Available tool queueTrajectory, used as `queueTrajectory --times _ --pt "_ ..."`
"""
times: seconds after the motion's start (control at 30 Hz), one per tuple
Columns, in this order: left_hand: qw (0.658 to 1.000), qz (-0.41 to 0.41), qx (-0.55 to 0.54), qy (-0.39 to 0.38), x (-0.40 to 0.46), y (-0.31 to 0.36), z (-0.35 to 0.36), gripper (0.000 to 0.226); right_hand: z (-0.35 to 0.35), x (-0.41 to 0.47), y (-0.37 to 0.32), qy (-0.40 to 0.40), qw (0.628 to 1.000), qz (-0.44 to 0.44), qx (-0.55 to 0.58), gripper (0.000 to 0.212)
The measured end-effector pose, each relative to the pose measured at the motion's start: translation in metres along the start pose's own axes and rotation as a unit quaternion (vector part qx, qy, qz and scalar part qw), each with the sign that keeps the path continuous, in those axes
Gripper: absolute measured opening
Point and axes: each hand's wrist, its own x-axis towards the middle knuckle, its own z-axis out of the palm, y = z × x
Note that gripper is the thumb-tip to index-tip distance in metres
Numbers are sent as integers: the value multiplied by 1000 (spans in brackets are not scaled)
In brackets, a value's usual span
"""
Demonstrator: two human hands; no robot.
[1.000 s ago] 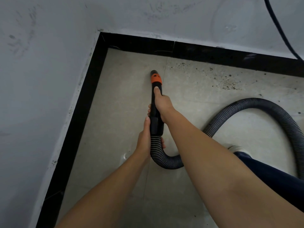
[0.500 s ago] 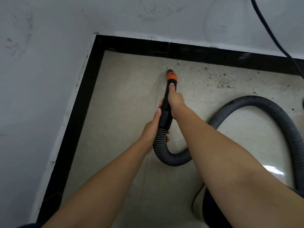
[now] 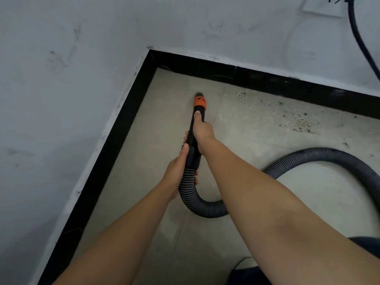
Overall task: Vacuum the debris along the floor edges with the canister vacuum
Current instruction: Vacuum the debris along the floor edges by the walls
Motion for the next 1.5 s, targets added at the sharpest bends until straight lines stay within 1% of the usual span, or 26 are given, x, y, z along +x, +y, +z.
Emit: queueTrajectory --times 0.07,0.17,0.3,0.4,0.5,0.63,0.77,0.93,1.03,1.17,1.27,1.4,1.5 --pt "1000 -5 2 -10 1 5 5 71 -6 2 -4 15 1000 2 10 49" --pt "998 -13 42 -39 6 15 21 76 -30 9 -9 47 998 2 41 51" --pt "996 -20 69 -60 8 25 45 73 -55 13 -18 69 996 8 58 49" --pt "998 -25 50 -43 6 26 43 72 -47 10 -25 54 997 13 44 46" --pt "999 -16 33 -31 9 26 26 73 -25 9 -26 33 999 12 24 45" --pt "999 -2 35 -35 12 27 9 69 -9 12 -19 33 999 5 21 48" --pt "999 11 16 -41 20 26 5 67 -1 17 -22 40 999 1 30 44" --pt "998 18 6 -65 33 24 -4 66 4 22 -21 57 998 -24 30 44" --pt "996 22 29 -86 37 26 -2 64 -2 22 -19 79 995 -40 51 43" --pt "991 9 51 -125 35 26 8 69 -23 20 -15 110 990 -36 77 44" --pt "988 6 60 -143 32 23 14 63 -35 18 -10 124 987 -36 92 44" --pt "983 11 75 -166 35 22 4 60 -29 17 -5 140 984 -36 103 46" --pt "981 10 76 -177 38 27 -2 60 -23 17 -6 138 983 -34 114 43"
